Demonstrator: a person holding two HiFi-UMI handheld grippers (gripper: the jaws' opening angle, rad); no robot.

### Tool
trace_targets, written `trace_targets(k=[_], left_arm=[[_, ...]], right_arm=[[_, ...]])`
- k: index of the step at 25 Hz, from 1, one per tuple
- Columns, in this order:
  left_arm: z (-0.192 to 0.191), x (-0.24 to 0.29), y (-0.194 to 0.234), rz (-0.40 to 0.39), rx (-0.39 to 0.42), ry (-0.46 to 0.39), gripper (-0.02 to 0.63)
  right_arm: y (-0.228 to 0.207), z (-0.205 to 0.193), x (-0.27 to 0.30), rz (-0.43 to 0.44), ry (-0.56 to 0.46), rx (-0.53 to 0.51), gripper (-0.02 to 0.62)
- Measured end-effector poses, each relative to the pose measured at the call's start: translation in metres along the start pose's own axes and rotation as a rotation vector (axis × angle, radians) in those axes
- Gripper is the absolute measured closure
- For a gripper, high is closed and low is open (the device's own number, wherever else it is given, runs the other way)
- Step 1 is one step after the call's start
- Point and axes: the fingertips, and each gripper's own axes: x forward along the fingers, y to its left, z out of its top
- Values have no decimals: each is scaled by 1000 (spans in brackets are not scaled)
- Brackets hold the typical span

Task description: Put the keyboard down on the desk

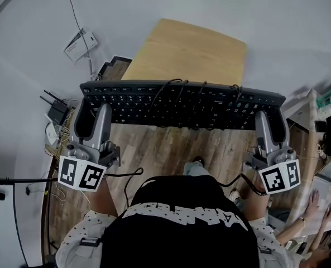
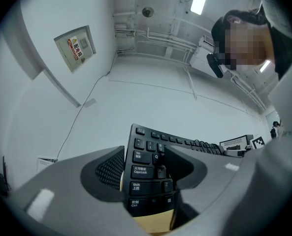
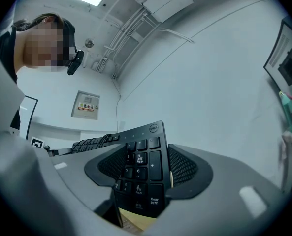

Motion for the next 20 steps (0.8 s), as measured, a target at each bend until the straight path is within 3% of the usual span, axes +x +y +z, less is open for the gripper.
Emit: trace_targets(k=[20], left_arm=[[5, -4, -3, 12, 29, -7, 374]], right_arm=[[-3, -5, 2, 20, -15, 23, 318]])
